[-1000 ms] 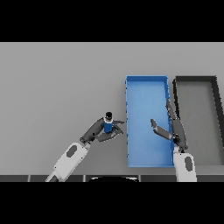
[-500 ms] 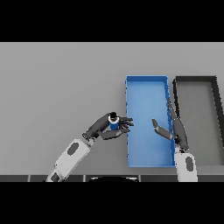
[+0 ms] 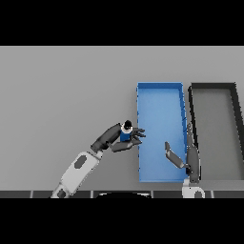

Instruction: Pick up the blue pipe and place it into the blue bin.

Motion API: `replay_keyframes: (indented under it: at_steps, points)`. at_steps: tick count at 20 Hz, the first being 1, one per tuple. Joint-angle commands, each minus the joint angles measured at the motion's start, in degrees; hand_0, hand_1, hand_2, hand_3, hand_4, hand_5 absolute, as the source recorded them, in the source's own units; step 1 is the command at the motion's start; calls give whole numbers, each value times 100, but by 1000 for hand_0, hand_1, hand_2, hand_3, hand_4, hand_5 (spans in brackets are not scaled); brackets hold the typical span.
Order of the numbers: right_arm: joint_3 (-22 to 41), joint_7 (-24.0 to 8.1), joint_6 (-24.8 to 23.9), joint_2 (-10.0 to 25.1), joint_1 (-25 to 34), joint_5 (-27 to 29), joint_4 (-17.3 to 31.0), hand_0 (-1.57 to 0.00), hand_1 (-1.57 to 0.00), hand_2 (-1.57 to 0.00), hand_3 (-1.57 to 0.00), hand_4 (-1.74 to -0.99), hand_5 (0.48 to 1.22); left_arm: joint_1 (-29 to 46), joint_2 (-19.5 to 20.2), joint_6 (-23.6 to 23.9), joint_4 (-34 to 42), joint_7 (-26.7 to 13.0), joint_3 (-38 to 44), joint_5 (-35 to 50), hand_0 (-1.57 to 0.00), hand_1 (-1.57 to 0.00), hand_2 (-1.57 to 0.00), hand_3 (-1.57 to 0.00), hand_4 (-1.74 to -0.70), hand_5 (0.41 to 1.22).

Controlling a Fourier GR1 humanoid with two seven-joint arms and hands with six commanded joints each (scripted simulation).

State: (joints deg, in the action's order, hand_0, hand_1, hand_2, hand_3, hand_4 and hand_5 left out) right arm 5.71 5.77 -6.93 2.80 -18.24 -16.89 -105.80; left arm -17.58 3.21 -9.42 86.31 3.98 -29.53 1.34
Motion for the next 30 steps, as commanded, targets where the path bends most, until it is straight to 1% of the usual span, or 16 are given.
replay_keyframes:
  at_steps: [1, 2, 3, 4, 5, 8, 10, 11, 12, 14, 17, 18, 22, 23, 27, 30]
  points:
    - [44, -97, -86, -69, -46, -89, -120, 1, 1, -2, 1, -1184, 642, 23, -14, -41, 5, 7, -4, 8, -1570, -1570, -1570, -1570, -1467, 1220]
    - [34, -23, -65, -48, -135, -44, -265, 1, 1, -20, 1, -1187, 642, -4, -57, -61, 7, -6, 9, 5, -1570, -1570, -1571, -1571, -1467, 1220]
    - [17, 144, 128, -78, -117, 327, -417, 1, -2, -41, 1, -1195, 648, 35, -75, -86, 14, 38, -1, -16, -1571, -1571, -1571, -1571, -1467, 1221]
    - [26, 166, 418, -71, -101, 744, -564, 1, -12, -67, 0, -1198, 641, 66, -60, -91, 37, 42, 3, -66, -1571, -1571, -1571, -1571, -1467, 1221]
    - [46, 8, 774, 37, -81, 1178, -805, 1, -22, -89, -1, -1202, 624, 68, -89, -128, 72, 12, 1, -57, -1571, -1571, -1571, -1571, -1467, 1221]
    - [59, -739, 1448, 540, 285, 2044, -1363, 1, -23, -118, -1, -1224, 600, 138, -106, -210, 168, 11, 16, -79, -1571, -1571, -1571, -1571, -1467, 1221]
    - [28, -1410, 1792, 905, 804, 2508, -1443, 1, -14, -111, 0, -1237, 577, 119, -139, -254, 195, -98, 56, -78, -1571, -1571, -1571, -1571, -1467, 1221]
    - [105, -1687, 1889, 976, 976, 2616, -1464, 1, -11, -106, 0, -1247, 568, 107, -125, -255, 163, -77, 89, -130, -1571, -1571, -1571, -1571, -1467, 1221]
    - [151, -1978, 1906, 1048, 1235, 2674, -1493, 1, -9, -104, 0, -1255, 560, 82, -166, -257, 152, -158, 81, -168, -1571, -1571, -1571, -1571, -1467, 1221]
    - [342, -2290, 2050, 1191, 1646, 2671, -1503, 1, -5, -90, 1, -1270, 558, 138, -175, -281, 149, -109, 80, -240, -1571, -1571, -1571, -1571, -1467, 1221]
    - [598, -2521, 2229, 1297, 2270, 2698, -1447, 1, -2, -53, 1, -1296, 556, 62, -241, -283, 69, -102, 149, -340, -1571, -1571, -1571, -1571, -1467, 1221]
    - [634, -2477, 2301, 1342, 2529, 2729, -1418, 1, -2, -44, 1, -1298, 559, 37, -269, -304, 73, -141, 179, -324, -1571, -1571, -1571, -1571, -1467, 1221]
    - [1076, -2897, 2422, 1116, 3065, 2899, -1338, 1, 0, -45, 1, -1282, 555, -42, -310, -460, -44, -38, 313, -317, -1571, -1571, -1571, -1571, -1466, 1221]
    - [1106, -2897, 2470, 1101, 3310, 2882, -1250, 1, 0, -46, 1, -1268, 555, -37, -320, -493, -46, -11, 331, -329, -1571, -1571, -1571, -1571, -1464, 1221]
    - [1233, -3300, 2519, 986, 4085, 2932, -947, -7, -16, -66, 1, -1223, 540, 27, -389, -723, -76, -183, 407, -202, -1571, -1571, -1571, -1571, -1469, 1221]
    - [1266, -3499, 2657, 935, 4415, 2991, -642, -23, -32, -83, 1, -1186, 521, 128, -441, -687, -28, -139, 408, -352, -1571, -1571, -1571, -1571, -1469, 1221]
